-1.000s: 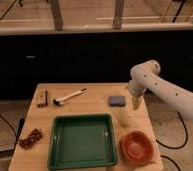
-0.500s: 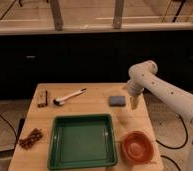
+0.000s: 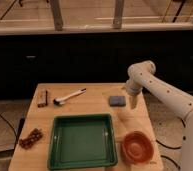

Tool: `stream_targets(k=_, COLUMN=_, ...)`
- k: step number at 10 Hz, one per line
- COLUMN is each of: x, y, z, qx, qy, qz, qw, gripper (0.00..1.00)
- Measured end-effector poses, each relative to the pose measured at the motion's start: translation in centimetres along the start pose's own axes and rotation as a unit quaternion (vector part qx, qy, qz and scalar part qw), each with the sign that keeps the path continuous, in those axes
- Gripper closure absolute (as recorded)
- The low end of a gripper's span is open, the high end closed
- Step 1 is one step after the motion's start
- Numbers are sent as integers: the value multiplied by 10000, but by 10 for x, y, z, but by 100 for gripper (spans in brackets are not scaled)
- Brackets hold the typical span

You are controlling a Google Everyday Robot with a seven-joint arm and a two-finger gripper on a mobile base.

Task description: Place sponge in tray

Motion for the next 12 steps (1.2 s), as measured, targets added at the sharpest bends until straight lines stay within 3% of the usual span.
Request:
stream_targets(k=5, x=-4, y=-5, z=21, qx=-144, qy=-146, qz=-20, qw=9998, gripper=20)
stream_targets(k=12, x=-5, y=-9, z=42, qx=-187, qy=-246, qz=-78, qw=9995, gripper=20)
